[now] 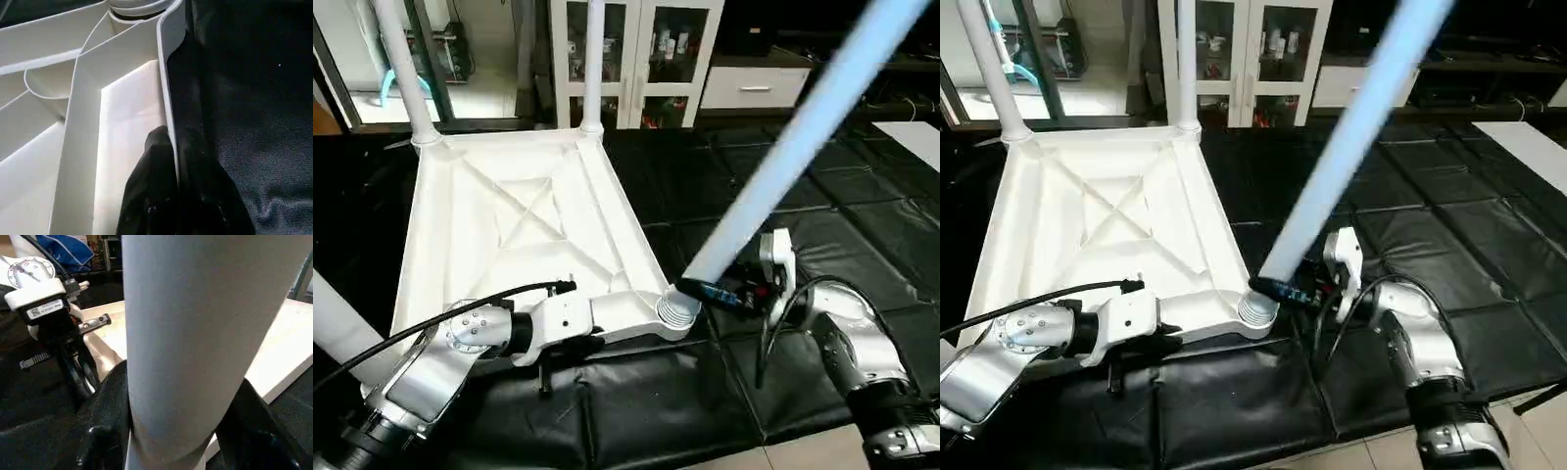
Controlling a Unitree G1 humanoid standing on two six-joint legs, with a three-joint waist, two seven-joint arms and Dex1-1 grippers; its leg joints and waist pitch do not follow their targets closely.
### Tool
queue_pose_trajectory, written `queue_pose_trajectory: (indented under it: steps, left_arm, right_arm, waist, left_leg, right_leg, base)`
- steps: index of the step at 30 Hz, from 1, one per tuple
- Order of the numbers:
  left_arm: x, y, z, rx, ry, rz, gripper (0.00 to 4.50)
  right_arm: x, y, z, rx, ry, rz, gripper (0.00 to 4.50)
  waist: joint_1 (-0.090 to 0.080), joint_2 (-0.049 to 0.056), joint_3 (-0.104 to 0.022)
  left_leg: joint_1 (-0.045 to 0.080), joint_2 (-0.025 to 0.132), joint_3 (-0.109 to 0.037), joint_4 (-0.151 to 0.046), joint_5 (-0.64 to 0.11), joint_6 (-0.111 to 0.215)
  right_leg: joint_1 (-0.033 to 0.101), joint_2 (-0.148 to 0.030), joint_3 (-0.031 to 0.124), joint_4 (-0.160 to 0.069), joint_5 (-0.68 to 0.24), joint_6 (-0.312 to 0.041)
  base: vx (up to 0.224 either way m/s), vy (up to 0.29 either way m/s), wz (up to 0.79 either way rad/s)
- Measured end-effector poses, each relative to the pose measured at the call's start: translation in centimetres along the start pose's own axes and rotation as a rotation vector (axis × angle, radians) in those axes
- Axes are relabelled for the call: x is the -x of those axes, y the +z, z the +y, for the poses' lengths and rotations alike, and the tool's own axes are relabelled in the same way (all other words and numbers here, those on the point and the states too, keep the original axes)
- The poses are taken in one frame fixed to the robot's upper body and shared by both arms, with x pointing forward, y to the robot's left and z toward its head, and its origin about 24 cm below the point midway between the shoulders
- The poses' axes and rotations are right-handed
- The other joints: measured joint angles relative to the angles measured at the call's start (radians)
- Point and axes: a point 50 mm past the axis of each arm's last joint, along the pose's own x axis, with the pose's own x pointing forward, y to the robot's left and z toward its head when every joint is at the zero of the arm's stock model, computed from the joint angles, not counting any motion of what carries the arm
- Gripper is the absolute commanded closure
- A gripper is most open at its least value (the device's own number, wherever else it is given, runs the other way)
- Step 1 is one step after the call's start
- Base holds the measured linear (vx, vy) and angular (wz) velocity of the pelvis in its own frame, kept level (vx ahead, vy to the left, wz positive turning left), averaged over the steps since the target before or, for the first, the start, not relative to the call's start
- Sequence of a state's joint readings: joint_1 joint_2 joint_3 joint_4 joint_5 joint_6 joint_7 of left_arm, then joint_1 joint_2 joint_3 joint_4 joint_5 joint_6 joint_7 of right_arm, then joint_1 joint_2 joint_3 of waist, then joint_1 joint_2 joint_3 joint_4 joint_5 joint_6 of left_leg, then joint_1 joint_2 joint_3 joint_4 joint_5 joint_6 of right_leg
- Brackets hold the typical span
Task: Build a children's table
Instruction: Insert table leg to table base
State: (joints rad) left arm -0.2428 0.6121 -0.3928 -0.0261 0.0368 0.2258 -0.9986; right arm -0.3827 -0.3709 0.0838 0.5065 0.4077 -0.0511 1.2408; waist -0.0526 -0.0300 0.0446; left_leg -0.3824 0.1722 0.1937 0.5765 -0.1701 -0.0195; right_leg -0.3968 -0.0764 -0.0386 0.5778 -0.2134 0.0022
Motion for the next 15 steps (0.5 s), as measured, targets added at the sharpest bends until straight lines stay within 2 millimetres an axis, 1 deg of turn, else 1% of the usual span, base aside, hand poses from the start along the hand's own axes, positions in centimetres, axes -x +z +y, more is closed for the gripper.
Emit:
queue_pose_trajectory:
  steps: [3,11,15]
  left_arm:
    - [-0.03,-0.04,-0.03,0.003,-0.002,0.003,4.50]
    - [0.11,-0.19,0.05,0.006,0.001,0.013,4.50]
    - [0.22,-0.31,0.14,0.006,0.007,0.023,4.50]
  right_arm:
    - [0.04,-0.01,0.06,0.025,0.007,0.019,2.64]
    - [-0.07,-0.05,0.03,0.040,0.010,0.040,2.64]
    - [-0.35,-0.14,-0.13,0.024,-0.006,0.039,2.64]
  waist:
    - [0.000,-0.002,-0.003]
    - [-0.003,-0.002,-0.003]
    - [-0.008,-0.001,-0.002]
  left_leg:
    - [0.001,0.000,0.000,0.000,0.000,0.000]
    - [0.007,0.000,0.000,0.000,0.000,0.000]
    - [0.010,0.000,-0.002,-0.001,0.000,0.000]
  right_leg:
    - [0.001,0.000,0.000,0.000,0.000,0.000]
    - [0.002,0.000,0.000,-0.002,0.000,0.000]
    - [0.003,0.000,-0.003,-0.006,-0.001,0.001]
  base:
    - [0.000,0.000,0.00]
    - [0.000,0.000,0.00]
    - [0.000,0.000,0.00]
